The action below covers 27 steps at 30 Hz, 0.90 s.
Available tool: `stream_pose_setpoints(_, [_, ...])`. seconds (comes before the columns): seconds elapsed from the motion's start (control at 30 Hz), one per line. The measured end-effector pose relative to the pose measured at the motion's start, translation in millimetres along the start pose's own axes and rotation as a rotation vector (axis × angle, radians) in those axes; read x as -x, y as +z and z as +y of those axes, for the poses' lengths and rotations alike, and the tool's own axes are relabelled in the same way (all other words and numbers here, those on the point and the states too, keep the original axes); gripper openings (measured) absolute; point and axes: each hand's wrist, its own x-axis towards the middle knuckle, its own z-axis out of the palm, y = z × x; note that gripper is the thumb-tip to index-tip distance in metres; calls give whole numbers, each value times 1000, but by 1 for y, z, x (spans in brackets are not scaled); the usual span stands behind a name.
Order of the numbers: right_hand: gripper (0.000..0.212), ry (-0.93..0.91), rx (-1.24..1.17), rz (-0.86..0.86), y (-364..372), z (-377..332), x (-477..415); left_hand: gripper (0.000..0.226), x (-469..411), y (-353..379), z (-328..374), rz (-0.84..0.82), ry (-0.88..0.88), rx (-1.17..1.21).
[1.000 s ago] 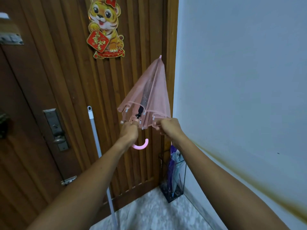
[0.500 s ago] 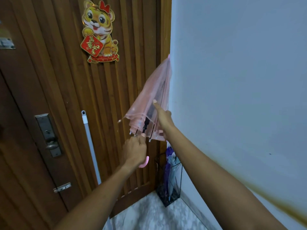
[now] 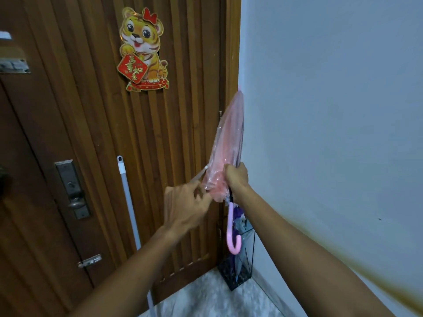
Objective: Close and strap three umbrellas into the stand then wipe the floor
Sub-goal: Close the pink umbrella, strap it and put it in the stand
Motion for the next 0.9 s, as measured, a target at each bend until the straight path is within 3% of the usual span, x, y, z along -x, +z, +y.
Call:
stream_pose_setpoints(0.07, [43,-23,120,-102,-6,-2,1,21,-15,-7,-6,35,16,-106])
stream_pose_setpoints(0.23, [39,-147,482,-450,-26,-18,3,88,-54,-16,-17,-205,217,-453])
stream_pose_setpoints(0.33, [41,-205,689,-688,-38,-31,5,105,-68,-11,-28,-324,320,-680])
stream_pose_setpoints(0.4, [41,-214,819,-780,-44,-42,6,91,-69,-9,-32,-318,384,-686])
stream_pose_setpoints(0.47, [34,-243,961,-822,-48,-52,7,63,-66,-5,-33,-255,474,-679])
stream_pose_setpoints(0.57, [33,-366,1260,-692,-48,-64,9,53,-62,3,-32,-283,442,-686])
stream_pose_setpoints(0.63, [42,-623,1553,-395,-43,-67,15,49,-60,9,-35,-294,346,-628])
stream_pose_setpoints(0.7, [41,-910,1621,-160,-36,-64,21,40,-60,7,-34,-289,245,-534])
stream_pose_setpoints(0.8, [65,-1028,1547,-191,-31,-60,26,25,-67,2,-29,-380,55,-295])
stream_pose_setpoints(0.9, [83,-1020,1583,-236,-24,-58,24,34,-69,3,-26,-509,-42,-58])
